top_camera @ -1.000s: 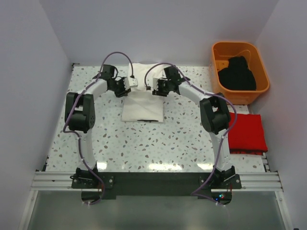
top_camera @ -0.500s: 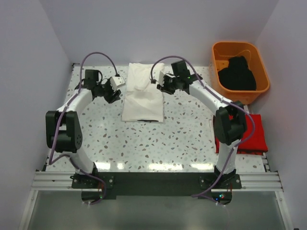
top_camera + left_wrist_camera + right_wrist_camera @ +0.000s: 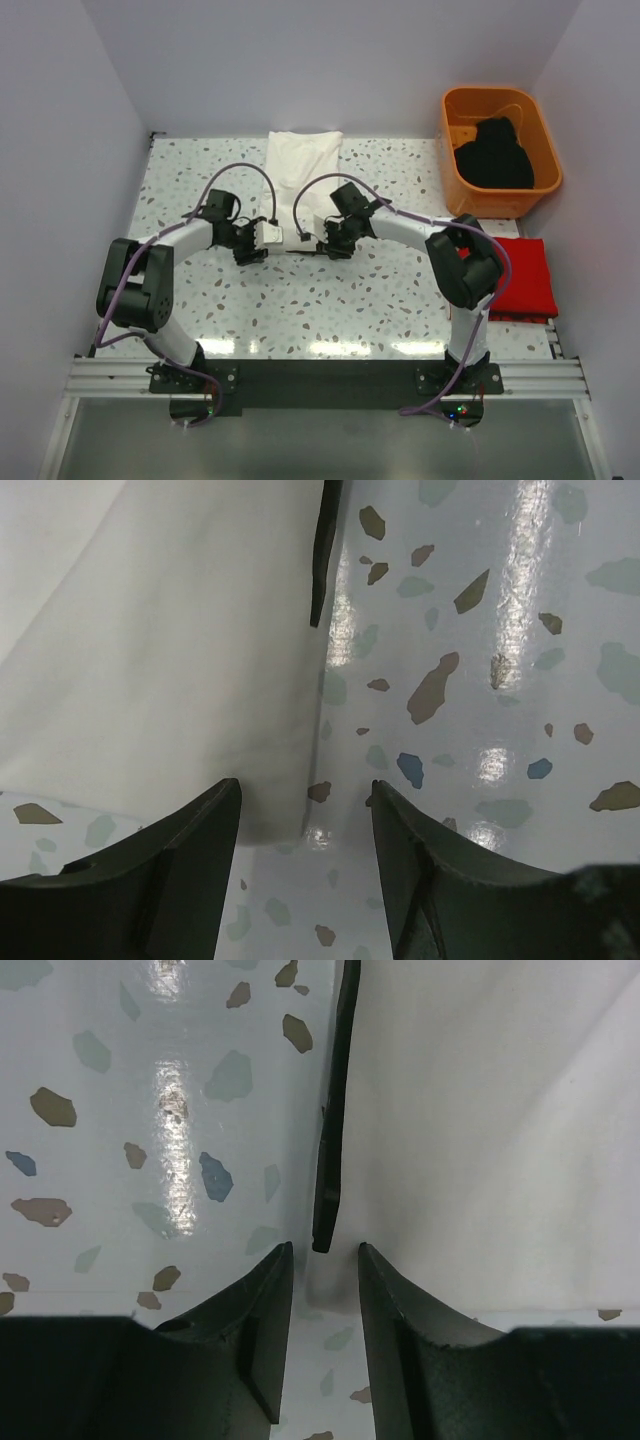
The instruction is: Fold and stack the t-shirts
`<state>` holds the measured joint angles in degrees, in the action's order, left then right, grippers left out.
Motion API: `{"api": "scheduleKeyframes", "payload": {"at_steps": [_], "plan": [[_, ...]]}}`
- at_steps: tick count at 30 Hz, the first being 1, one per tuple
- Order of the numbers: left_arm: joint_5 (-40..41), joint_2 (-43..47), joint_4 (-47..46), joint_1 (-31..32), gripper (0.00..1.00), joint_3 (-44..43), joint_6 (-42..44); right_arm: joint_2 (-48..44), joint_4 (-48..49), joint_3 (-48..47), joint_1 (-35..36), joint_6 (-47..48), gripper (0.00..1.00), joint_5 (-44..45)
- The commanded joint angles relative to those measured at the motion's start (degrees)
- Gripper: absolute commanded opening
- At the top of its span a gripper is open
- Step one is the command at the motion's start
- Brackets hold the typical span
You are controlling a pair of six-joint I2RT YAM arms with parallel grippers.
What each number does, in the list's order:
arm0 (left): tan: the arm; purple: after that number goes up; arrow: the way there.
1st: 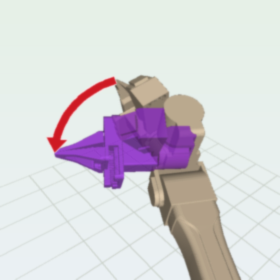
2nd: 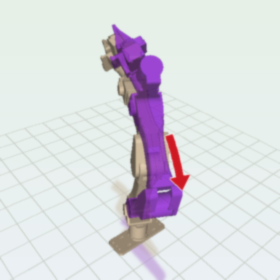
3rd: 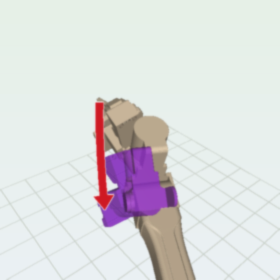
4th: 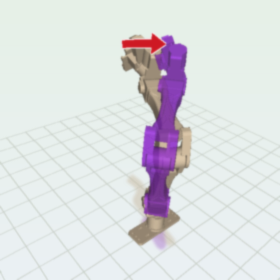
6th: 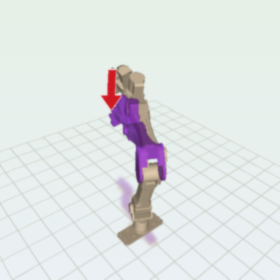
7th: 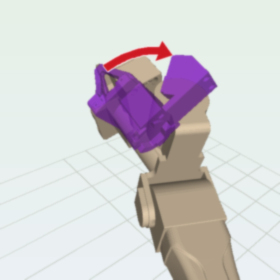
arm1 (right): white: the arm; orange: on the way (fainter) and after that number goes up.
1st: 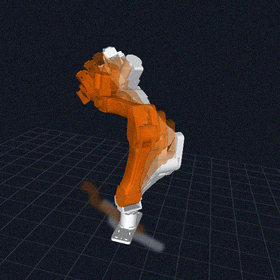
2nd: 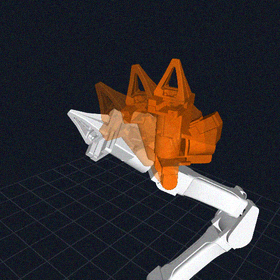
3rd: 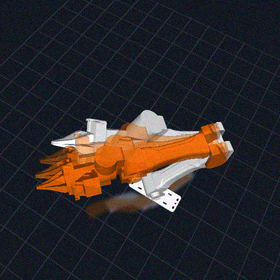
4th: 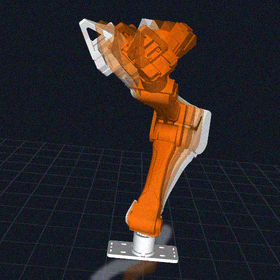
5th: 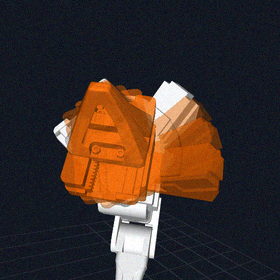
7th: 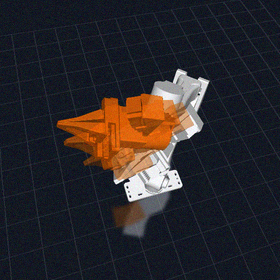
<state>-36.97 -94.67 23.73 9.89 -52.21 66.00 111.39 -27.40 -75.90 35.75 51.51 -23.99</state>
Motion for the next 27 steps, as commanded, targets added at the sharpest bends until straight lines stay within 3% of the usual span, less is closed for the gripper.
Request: {"api": "scheduleKeyframes", "payload": {"at_steps": [1, 8, 13, 15, 16, 17, 20, 27], "plan": [[1.99, 2.13, -5.09, 0.31, 0.6, 1.14, 4.23, -0.12, 5.16, 0.31, 0.55, 2.19, 0.37, 1.93], [3.83, -1.65, -4.48, 0.39, 0.58, -0.35, 8.09, 0.49, 5.16, 1.98, 0.82, 5.09, 0.4, 4.65], [4.63, -4.72, -1.76, 0.57, 0.44, -2.64, 11.08, 2.51, 5.34, 1.19, 0.82, 5.88, 0.36, 7.28], [4.89, -4.91, -1.14, 0.66, 0.37, -3.16, 11.44, 2.6, 5.95, 1.19, 0.9, 5.89, 0.23, 7.99], [4.89, -4.91, -1.14, 0.66, 0.25, -3.34, 11.26, 2.43, 6.04, 1.19, 0.82, 5.54, 0.15, 8.17], [4.8, -4.73, -1.49, 0.66, 0.2, -3.69, 9.95, 2.08, 5.95, 0.76, 0.82, 5.27, 0.01, 8.08], [3.84, -3.5, 1.4, 0.39, 0.01, -6.93, 8.45, -0.37, 4.99, -0.38, 0.55, 3.43, 0.0, 7.38], [-0.99, -0.6, 9.04, -1.45, 0.0, -18.09, 3.53, -5.22, -0.81, -9.77, -2.87, 0.61, 0.0, 4.3]]}}
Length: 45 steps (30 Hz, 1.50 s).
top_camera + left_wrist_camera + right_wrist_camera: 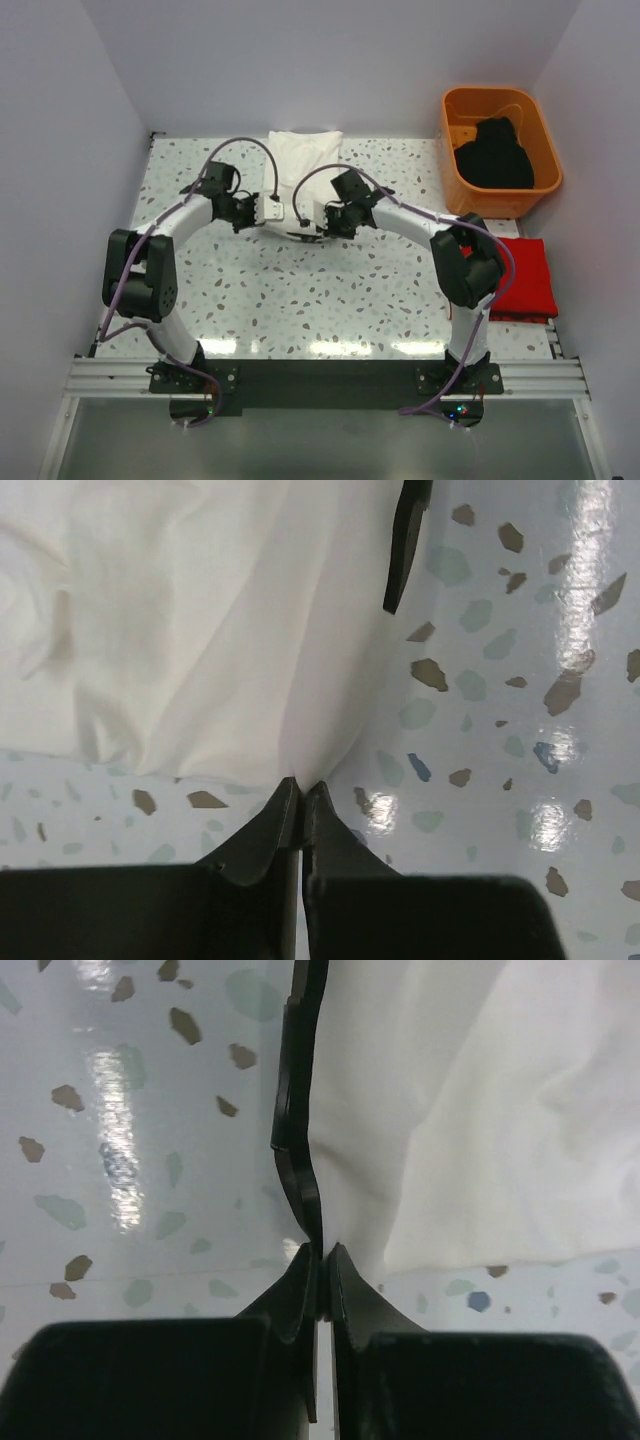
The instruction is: Fold and stack the t-shirts
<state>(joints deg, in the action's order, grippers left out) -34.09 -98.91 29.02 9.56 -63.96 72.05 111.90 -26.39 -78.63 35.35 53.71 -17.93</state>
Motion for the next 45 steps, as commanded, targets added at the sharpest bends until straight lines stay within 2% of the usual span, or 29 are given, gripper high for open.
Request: {"api": "scheduleKeyframes", "payload": {"at_steps": [1, 6, 11, 15, 17, 19, 22, 25, 26, 28, 31, 33, 41, 45], "plan": [[-3.97, 3.64, 4.64, -1.12, 0.0, -7.65, -2.36, -5.81, -2.34, -8.19, -2.48, -1.42, 0.0, -1.75], [-4.15, 3.82, 7.46, -1.21, 0.0, -14.52, -2.79, -4.59, -7.09, -16.63, -5.38, -0.1, 0.0, -3.07], [-3.79, 6.36, 8.07, -1.21, 0.0, -13.74, -2.27, -5.72, -12.01, -19.55, -5.82, 1.13, 0.0, -5.01], [-5.02, 11.35, 12.9, -0.6, 0.0, -10.31, 0.28, -10.37, -17.28, -14.2, -5.47, 2.36, 0.0, -7.37], [-6.16, 14.17, 17.11, 0.19, 0.0, -6.38, 2.56, -15.37, -19.13, -8.31, -4.24, 3.06, 0.0, -8.69], [-8.17, 19.79, 21.33, 0.28, 0.0, -1.46, 4.84, -18.8, -21.59, -2.53, -2.23, 3.85, 0.0, -9.57], [-10.64, 28.05, 29.5, 0.72, 0.0, 4.17, 8.36, -28.71, -25.37, 3.82, 1.19, 3.42, 0.0, -11.59], [-13.45, 36.58, 38.82, 0.63, 0.0, 6.65, 12.14, -34.71, -29.06, 7.61, 4.18, 1.75, 0.0, -14.32], [-14.25, 40.17, 40.49, 0.72, 0.0, 6.57, 12.15, -37.95, -29.24, 7.96, 4.55, 1.05, 0.0, -14.84], [-16.44, 41.95, 42.88, 0.72, 0.0, 4.65, 10.05, -39.12, -28.71, 7.53, 4.55, -2.03, 0.0, -15.64], [-17.24, 39.25, 41.65, 0.72, 0.0, -0.17, 5.49, -35.62, -30.91, 3.77, 2.02, -0.28, 0.0, -16.6], [-16.28, 33.81, 38.86, 0.72, 0.0, -2.56, 2.41, -30.63, -32.31, 0.95, -0.97, 1.47, 0.0, -17.13], [-12.67, 14.22, 30.49, 0.55, 0.0, -9.51, 1.51, -13.56, -34.34, -7.93, -7.66, 8.33, 0.0, -18.19], [-11.44, 6.82, 25.75, 0.28, 0.0, -13.8, 0.03, -4.69, -36.17, -16.79, -10.65, 9.65, 0.0, -18.54]]}}
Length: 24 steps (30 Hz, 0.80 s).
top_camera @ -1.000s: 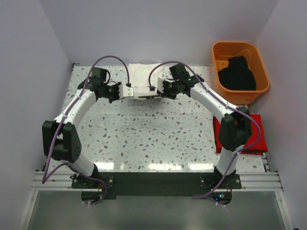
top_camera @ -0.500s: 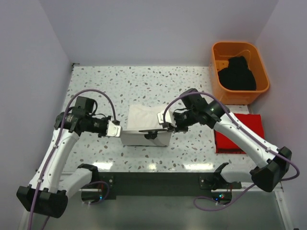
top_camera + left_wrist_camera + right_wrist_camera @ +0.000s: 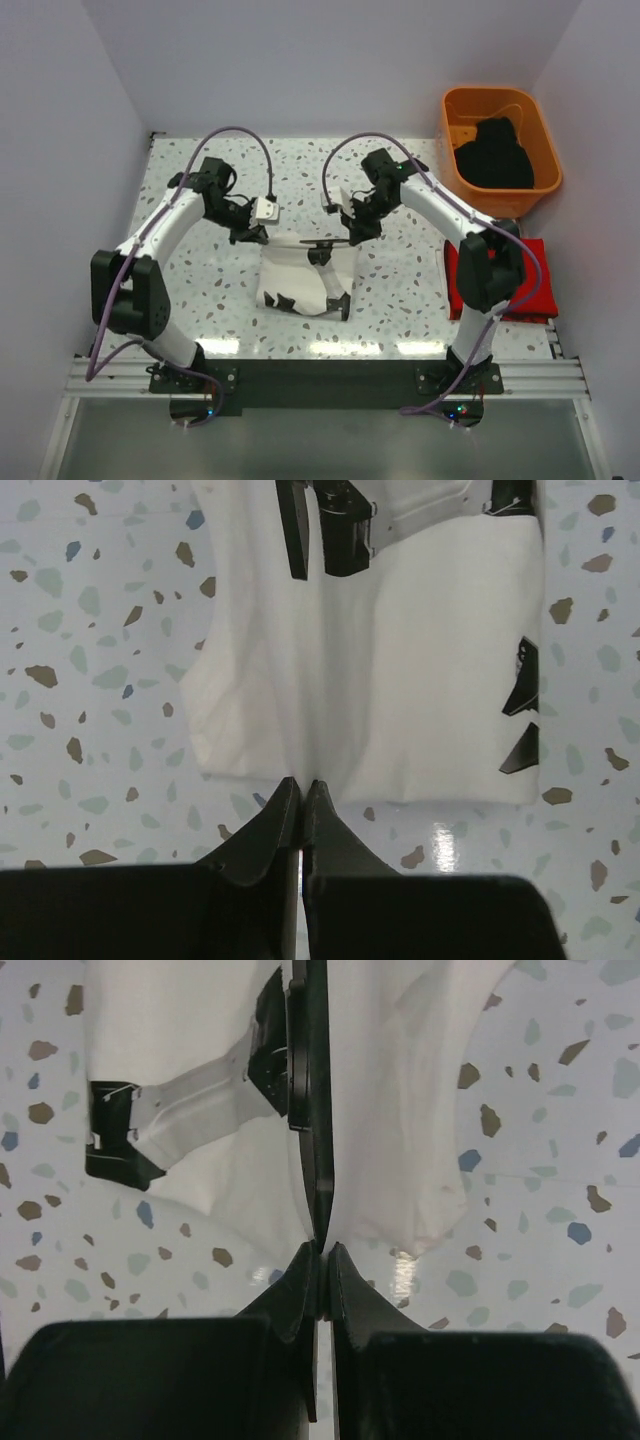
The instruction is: Fold and stack the t-shirts
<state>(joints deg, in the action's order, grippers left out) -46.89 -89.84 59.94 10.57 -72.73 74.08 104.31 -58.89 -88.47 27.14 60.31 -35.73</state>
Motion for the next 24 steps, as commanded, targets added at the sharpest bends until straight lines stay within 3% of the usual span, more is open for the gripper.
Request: {"api": "scheduleKeyframes", "payload": {"at_steps": [1, 9, 17, 24], "plan": [[1.37, -3.75, -5.62, -0.72, 0.0, -6.1, -2.1, 4.39, -4.64, -8.46, -2.7, 3.84, 0.0, -0.84], [1.45, -19.57, -6.68, -0.9, 0.0, -18.4, -5.08, 15.29, -5.62, -16.46, -5.07, 5.6, 0.0, 0.3], [2.07, -31.6, -13.0, -3.88, 0.0, -21.14, -12.99, 23.91, 1.06, -23.67, -5.51, 0.69, 0.0, 3.29], [4.18, -35.58, -18.54, -5.2, 0.0, -23.33, -19.85, 30.34, 0.88, -29.92, -5.52, -6.78, 0.0, 4.7]]}}
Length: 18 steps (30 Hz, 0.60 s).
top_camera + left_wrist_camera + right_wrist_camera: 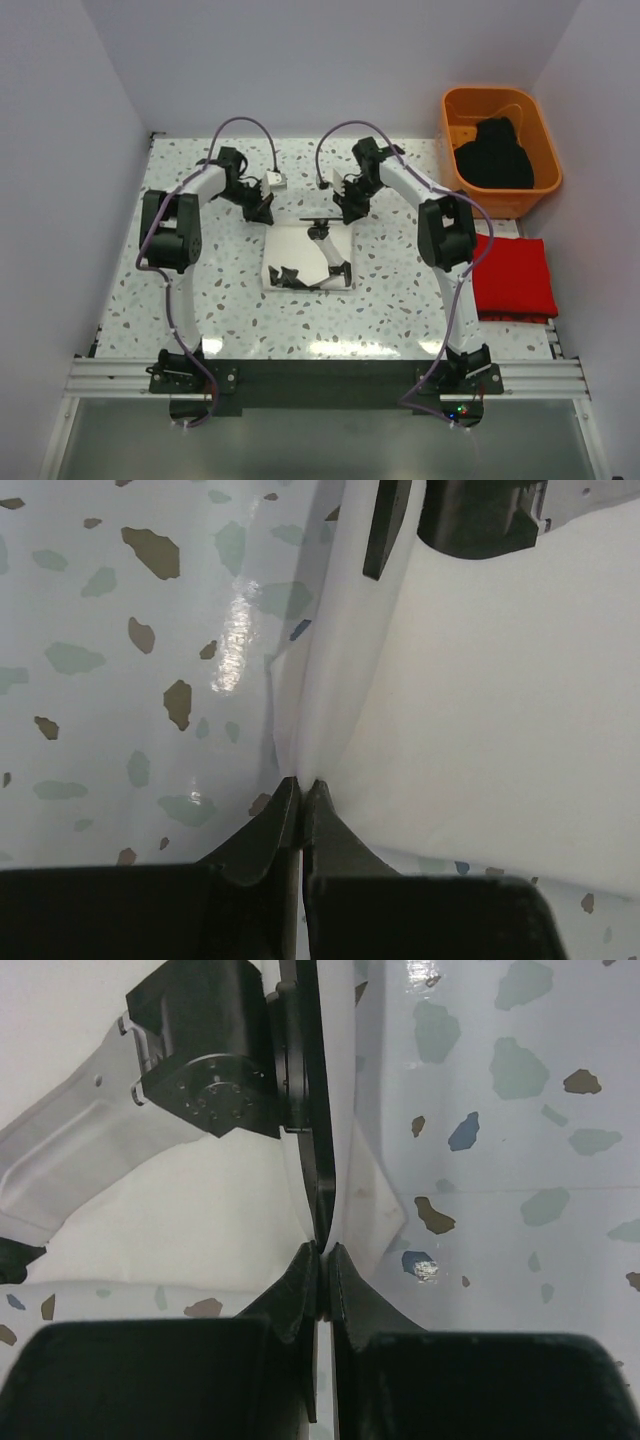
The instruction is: Fold and stack the t-shirts
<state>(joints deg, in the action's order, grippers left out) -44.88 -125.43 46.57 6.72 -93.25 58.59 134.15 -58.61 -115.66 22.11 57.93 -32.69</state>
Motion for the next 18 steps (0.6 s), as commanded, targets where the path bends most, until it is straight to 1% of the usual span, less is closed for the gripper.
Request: {"api": "scheduleKeyframes", "payload": {"at_steps": [1, 2, 3, 4, 5, 6, 7, 8, 9, 10, 11, 12, 13, 14, 16, 17, 18], "plan": [[2.08, -0.08, -5.17, -1.36, 0.02, -3.07, -4.79, 0.41, 1.56, -2.56, -0.49, -5.89, 0.0, 1.92], [2.08, -0.17, -4.82, -1.45, 0.04, -3.34, -5.23, 0.15, 2.87, -2.38, -0.57, -9.12, 0.05, 2.45], [2.34, -0.17, -4.82, -1.62, 0.05, -3.6, -6.54, -0.02, 5.76, -2.12, -0.49, -10.89, 0.12, 3.84], [2.52, 0.35, -5.51, -1.97, 0.14, -3.6, -8.21, -0.37, 7.7, -1.94, -0.66, -13.17, 0.22, 5.16], [2.69, 0.88, -7.87, -2.41, 0.17, -3.34, -10.58, -1.25, 9.81, -1.94, -0.66, -17.89, 0.35, 6.05], [2.09, 1.23, -9.11, -4.07, 0.25, -3.51, -15.73, -1.87, 12.88, -2.38, -1.01, -20.2, 0.39, 7.71], [1.65, 2.45, -10.52, -5.13, 0.29, -3.6, -18.92, -2.57, 14.82, -2.47, -1.36, -22.66, 0.42, 8.94], [1.03, 3.42, -14.45, -6.36, 0.32, -3.52, -22.52, -4.23, 16.75, -2.47, -1.63, -27.82, 0.47, 10.0], [-0.28, 4.56, -17.18, -9.15, 0.34, -1.86, -30.56, -5.03, 19.56, -2.56, -2.33, -30.05, 0.5, 10.79], [-0.64, 7.88, -20.34, -10.31, 0.38, -0.1, -34.55, -5.82, 20.63, -2.64, -2.77, -32.16, 0.52, 11.41], [-0.3, 9.83, -27.42, -11.19, 0.4, 2.17, -38.42, -6.87, 21.42, -2.47, -2.95, -36.18, 0.57, 11.94], [1.19, 11.94, -30.63, -11.9, 0.41, 7.07, -45.07, -8.8, 22.91, -1.34, -3.12, -38.14, 0.58, 12.64], [0.42, 15.35, -32.66, -12.08, 0.43, 9.03, -46.71, -10.12, 22.84, -0.8, -3.12, -39.37, 0.58, 11.08], [-0.37, 16.95, -33.81, -11.91, 0.43, 10.62, -47.51, -11.35, 22.84, 0.16, -3.04, -42.08, 0.58, 9.76], [-4.24, 20.46, -35.13, -10.77, 0.43, 15.28, -49.7, -15.12, 24.15, 4.98, -3.12, -45.7, 0.52, 5.73], [-5.12, 21.27, -34.88, -10.15, 0.43, 16.51, -51.1, -16.19, 25.11, 7.09, -2.95, -50.5, 0.44, 0.66], [-6.95, 21.8, -34.35, -8.58, 0.43, 18.7, -51.55, -17.15, 26.25, 10.94, -2.69, -52.9, 0.41, -1.92]]}}
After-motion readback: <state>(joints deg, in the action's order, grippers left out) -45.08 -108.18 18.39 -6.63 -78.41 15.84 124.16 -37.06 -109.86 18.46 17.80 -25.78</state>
